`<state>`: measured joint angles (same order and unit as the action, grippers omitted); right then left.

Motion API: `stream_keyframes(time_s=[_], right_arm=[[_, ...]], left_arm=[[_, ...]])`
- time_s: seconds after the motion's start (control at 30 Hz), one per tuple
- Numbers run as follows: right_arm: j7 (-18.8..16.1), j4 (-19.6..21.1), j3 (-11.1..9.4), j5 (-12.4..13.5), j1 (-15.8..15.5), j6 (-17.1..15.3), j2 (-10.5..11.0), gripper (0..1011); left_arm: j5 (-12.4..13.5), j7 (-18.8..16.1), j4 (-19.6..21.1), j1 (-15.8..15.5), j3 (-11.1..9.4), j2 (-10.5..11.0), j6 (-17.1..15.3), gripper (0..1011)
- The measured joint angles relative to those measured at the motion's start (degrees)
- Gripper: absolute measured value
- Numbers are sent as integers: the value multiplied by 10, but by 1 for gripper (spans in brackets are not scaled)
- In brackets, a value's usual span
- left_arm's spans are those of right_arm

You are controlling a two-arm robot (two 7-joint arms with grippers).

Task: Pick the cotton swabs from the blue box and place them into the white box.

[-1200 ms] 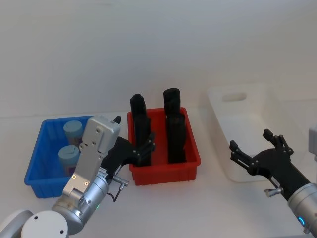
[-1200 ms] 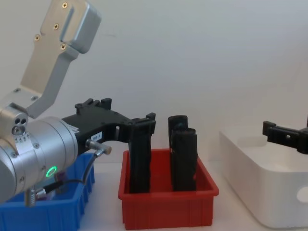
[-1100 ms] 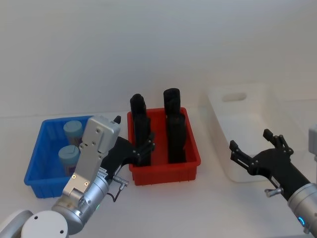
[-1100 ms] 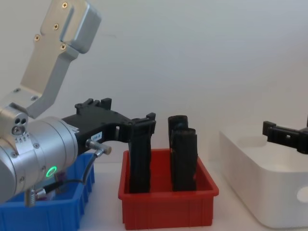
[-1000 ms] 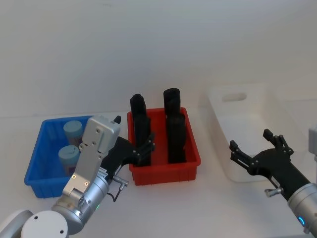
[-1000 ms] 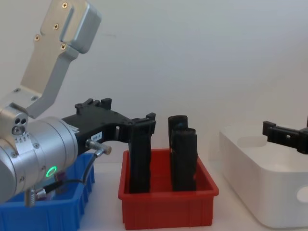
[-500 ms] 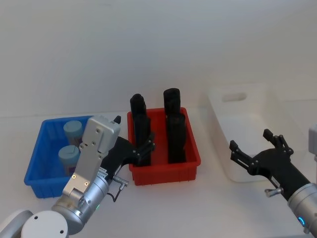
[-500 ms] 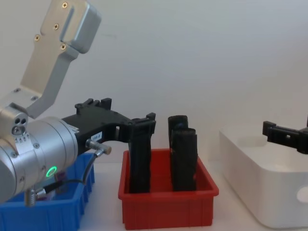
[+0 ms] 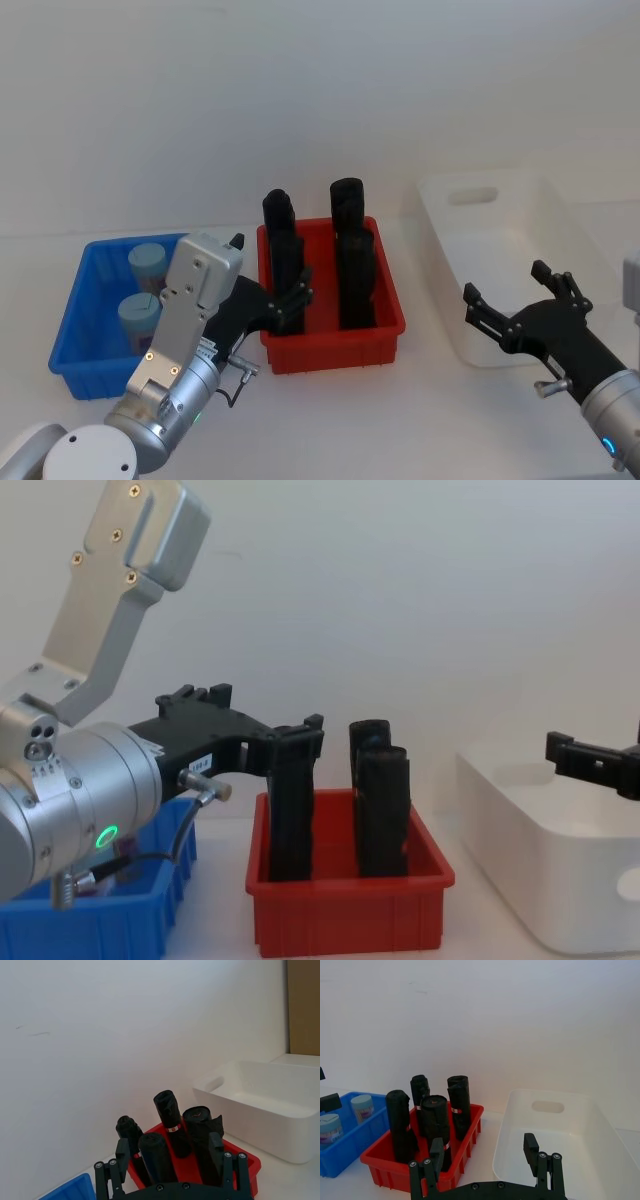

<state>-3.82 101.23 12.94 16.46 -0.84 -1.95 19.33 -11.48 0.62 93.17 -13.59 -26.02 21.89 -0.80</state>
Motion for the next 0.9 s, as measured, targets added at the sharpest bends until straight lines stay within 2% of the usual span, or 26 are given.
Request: stream_keyframes(time_s=[0.67,0.9], right_arm=[[0,0,0,0,0,0,0,1002],[0,0,0,0,0,0,0,1002]], left_arm=[[0,0,0,0,0,0,0,1004],[-13,6,-7,-3,9,5,0,1004]])
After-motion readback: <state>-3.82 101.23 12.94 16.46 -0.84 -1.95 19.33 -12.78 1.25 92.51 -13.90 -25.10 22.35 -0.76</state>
